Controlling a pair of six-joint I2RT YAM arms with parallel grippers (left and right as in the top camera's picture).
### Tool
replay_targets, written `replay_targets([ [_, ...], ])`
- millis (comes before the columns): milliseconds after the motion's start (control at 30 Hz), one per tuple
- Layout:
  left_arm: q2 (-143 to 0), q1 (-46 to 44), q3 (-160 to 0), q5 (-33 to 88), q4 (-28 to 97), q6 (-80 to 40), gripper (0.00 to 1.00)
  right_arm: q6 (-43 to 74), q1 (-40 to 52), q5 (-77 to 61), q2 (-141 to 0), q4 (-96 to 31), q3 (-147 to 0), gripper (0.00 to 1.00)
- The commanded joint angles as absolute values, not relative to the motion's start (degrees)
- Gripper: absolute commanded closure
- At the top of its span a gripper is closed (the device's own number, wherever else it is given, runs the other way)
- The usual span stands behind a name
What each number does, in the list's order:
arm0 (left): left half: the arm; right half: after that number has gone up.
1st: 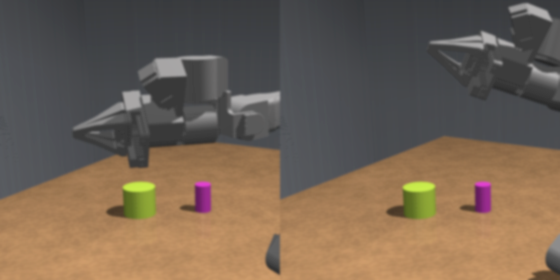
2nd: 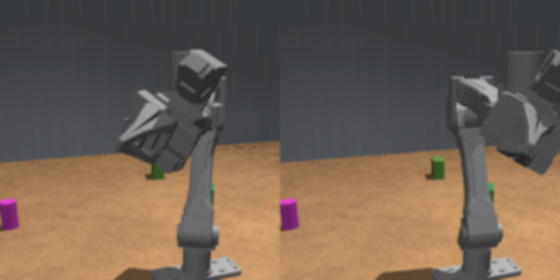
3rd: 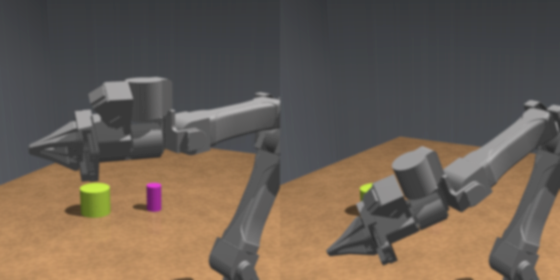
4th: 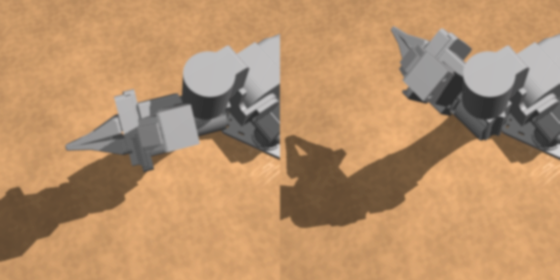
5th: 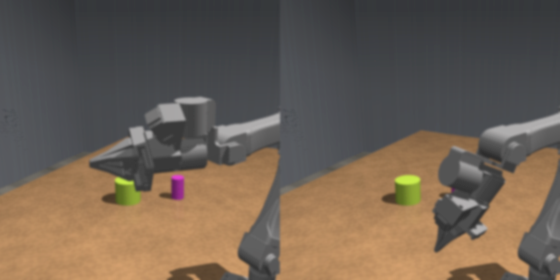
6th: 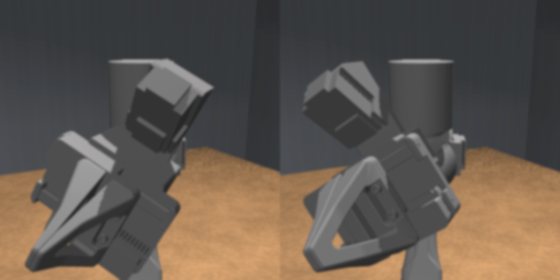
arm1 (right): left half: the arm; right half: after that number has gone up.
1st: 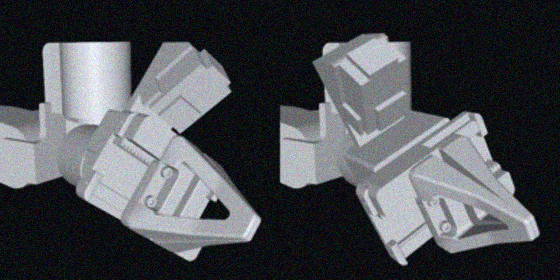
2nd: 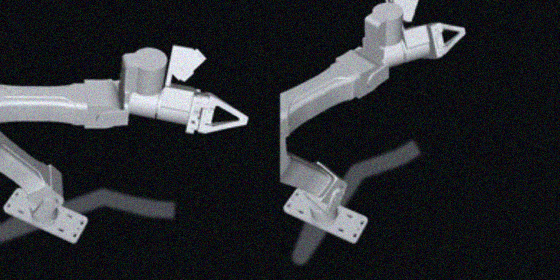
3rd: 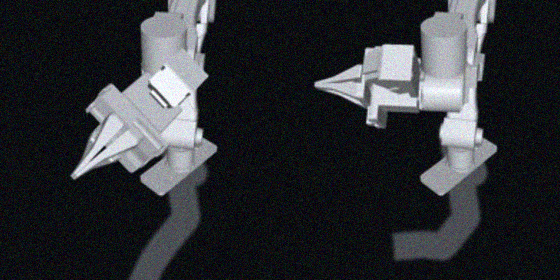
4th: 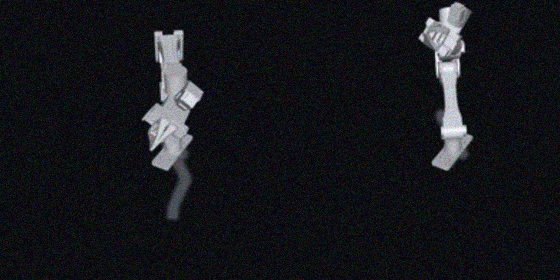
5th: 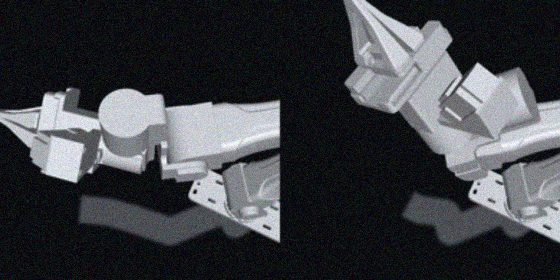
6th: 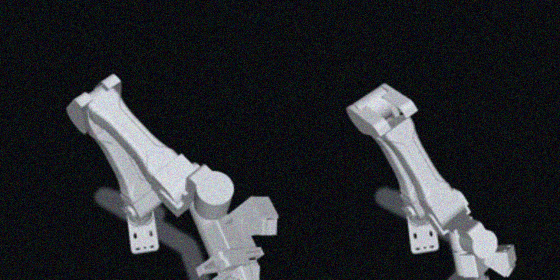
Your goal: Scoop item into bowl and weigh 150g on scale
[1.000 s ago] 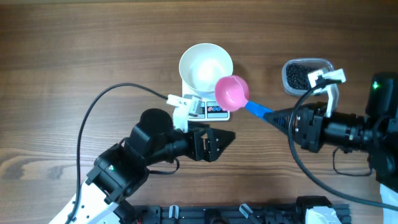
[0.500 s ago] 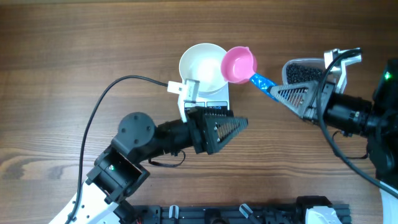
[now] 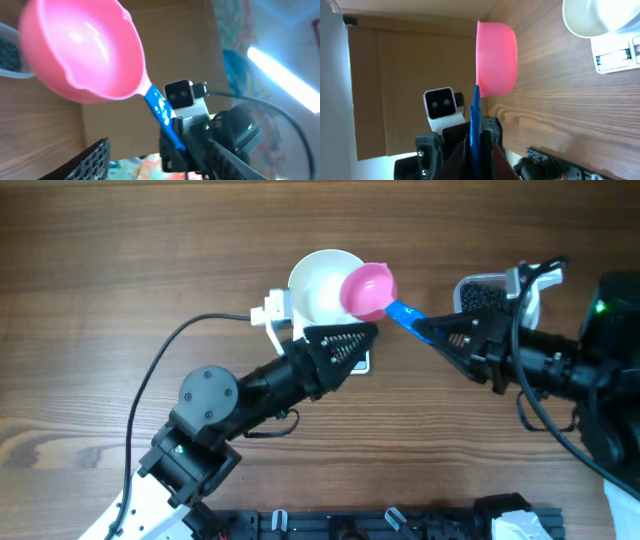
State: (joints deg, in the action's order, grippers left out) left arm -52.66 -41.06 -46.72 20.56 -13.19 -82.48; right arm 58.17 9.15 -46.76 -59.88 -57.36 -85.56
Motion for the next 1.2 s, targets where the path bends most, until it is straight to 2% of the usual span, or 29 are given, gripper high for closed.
replay_targets([
  [0, -52.66, -40.71, -46.94, 19.16, -14.24, -92.25, 0.42, 62.28, 12.8, -41.52, -59.24, -54.43, -86.67, 0.96],
  [333, -52.66, -40.71, -46.94, 19.18, -15.46, -96.49, 0.47, 65.58, 18.72, -33.82, -59.59, -52.03, -86.65, 0.96],
  [467, -52.69, -40.71, -46.94, 18.7, -16.1, -96.49, 0.55, 66.5, 21.58, -32.14, -60.05, -51.72, -86.63, 0.96],
  [533, -52.8, -40.71, -46.94, 18.55, -16.1, -96.49, 0.55, 66.67, 22.65, -31.73, -60.05, -51.59, -86.61, 0.96],
  [667, -52.88, -40.71, -46.94, 18.48, -16.1, -96.49, 0.56, 66.92, 22.94, -31.75, -59.9, -51.4, -86.63, 0.96],
  [833, -52.88, -40.71, -46.94, 18.02, -16.1, -96.49, 0.66, 67.05, 23.05, -32.03, -59.88, -51.48, -86.63, 0.96],
  [1167, -52.88, -40.71, -46.94, 17.23, -16.1, -96.49, 0.7, 67.68, 23.05, -35.09, -59.9, -51.46, -86.63, 0.96],
])
